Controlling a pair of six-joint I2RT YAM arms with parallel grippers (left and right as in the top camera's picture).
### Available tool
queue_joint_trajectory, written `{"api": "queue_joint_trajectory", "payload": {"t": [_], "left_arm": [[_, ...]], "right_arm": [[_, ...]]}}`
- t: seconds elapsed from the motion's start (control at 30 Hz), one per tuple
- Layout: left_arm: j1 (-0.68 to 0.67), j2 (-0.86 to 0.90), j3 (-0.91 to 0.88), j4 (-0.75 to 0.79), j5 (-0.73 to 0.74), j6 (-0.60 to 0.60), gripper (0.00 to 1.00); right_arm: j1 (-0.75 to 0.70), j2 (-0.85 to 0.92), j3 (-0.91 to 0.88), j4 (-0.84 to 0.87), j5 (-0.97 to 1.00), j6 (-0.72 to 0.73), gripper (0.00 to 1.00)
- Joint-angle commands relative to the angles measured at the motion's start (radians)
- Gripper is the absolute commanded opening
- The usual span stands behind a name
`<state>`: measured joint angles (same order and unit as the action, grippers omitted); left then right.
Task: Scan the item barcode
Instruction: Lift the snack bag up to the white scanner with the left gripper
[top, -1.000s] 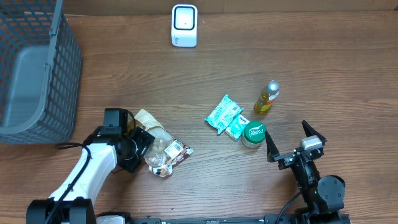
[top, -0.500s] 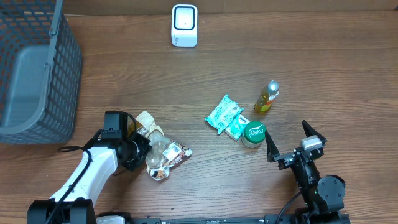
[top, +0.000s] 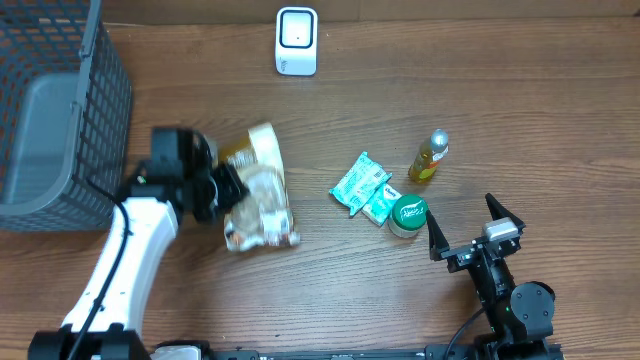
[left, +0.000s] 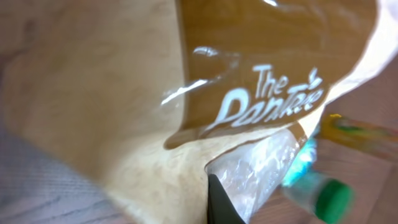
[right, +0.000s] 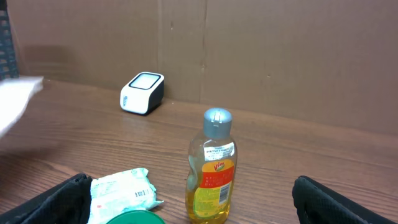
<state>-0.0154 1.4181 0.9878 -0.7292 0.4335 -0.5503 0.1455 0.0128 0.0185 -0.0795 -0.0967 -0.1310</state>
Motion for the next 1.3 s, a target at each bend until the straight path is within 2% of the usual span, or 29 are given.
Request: {"api": "queue_joint_trajectory", "payload": {"t": [0.0,0.23,0.43,0.53,0.67,0.9,1.27], "left_arm": [[-0.023,-0.004,0.235,-0.129,-0.026,0.138,0.04],[-0.157,0.048,0.722,-0.432,-0.333,0.180,0.04],[-0.342,0.230,1.144,-0.545,-0.688,0.227,0.04],[-0.409,0.349,1.299,-0.547,-0.850,0.296,0.04],[-0.454,0.486,1.343,-0.422,-1.077,0.414,0.04],[-0.464,0.728,1.343,-0.107,-1.262,0.581,0.04],[-0.469,1.016,1.343,0.531,-1.297,0.982,0.04]], "right_arm": [[-0.003,-0.010,-0.011,0.003,0.006,0.002,1.00],[-0.003,-0.010,-0.011,0.003,0.006,0.002,1.00],[-0.003,-0.010,-0.011,0.003,0.006,0.002,1.00],[-0.003,-0.010,-0.011,0.003,0.006,0.003,1.00],[-0.003,-0.010,-0.011,0.003,0.006,0.002,1.00],[-0.003,-0.010,-0.011,0.003,0.006,0.002,1.00],[-0.003,-0.010,-0.011,0.003,0.006,0.002,1.00]]}}
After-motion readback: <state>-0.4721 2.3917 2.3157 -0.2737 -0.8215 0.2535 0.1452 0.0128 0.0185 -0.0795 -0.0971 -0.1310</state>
